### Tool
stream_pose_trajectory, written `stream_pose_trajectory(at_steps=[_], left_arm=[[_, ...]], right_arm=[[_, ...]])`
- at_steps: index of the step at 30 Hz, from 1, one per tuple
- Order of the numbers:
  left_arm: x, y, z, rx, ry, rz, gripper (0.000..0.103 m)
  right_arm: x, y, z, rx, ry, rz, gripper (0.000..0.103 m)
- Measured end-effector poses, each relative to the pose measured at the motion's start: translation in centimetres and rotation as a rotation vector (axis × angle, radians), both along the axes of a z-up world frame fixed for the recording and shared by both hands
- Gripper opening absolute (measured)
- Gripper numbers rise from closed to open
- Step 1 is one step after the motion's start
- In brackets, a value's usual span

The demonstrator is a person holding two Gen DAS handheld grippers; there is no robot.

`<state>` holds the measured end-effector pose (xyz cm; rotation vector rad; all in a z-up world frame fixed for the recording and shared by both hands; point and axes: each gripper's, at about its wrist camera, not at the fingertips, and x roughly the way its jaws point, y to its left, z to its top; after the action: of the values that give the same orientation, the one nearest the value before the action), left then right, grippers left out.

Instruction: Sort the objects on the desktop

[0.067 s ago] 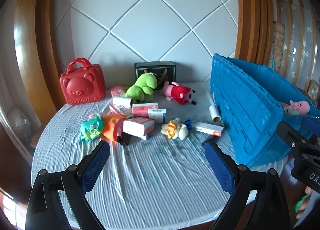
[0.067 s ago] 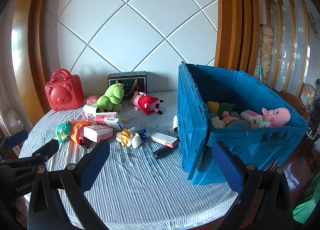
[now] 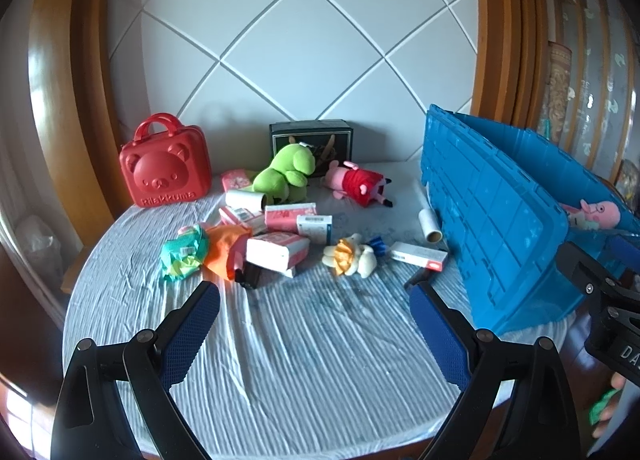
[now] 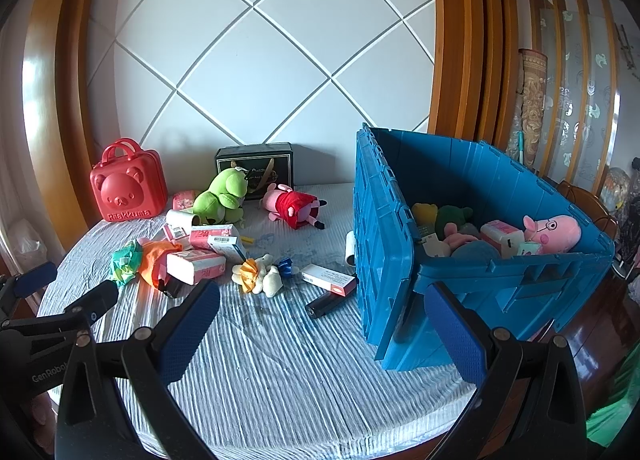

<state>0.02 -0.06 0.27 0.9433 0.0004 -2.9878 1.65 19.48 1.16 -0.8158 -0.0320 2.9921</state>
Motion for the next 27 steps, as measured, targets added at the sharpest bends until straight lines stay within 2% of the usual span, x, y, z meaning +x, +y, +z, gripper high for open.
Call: stream_pose_trajectory(at_steps=[4, 8, 10, 27], left_arm=[[0.7, 0.3, 0.1, -0.026, 0.019, 0.002, 0.097], [0.4, 1.0, 0.3, -0.042, -0.015, -0.004, 0.097], [-0.4, -0.1, 0.1, -0.012, -0.027, -0.006, 0.097], [0.1, 0.1, -0.4, -0.022, -0.010, -0.008, 0.097]], right_arm=[[-0.1, -0.2, -0.2, -0.003, -0.008, 0.000, 0.103], [-0.1, -0.2, -0.1, -0.002, -0.006, 0.000, 0.103], [0.1, 0.0, 0.1, -0.002, -0.004, 0.000, 0.103], [0.0, -0.4, -0.1, 0.009, 0.009, 0.001, 0.103]])
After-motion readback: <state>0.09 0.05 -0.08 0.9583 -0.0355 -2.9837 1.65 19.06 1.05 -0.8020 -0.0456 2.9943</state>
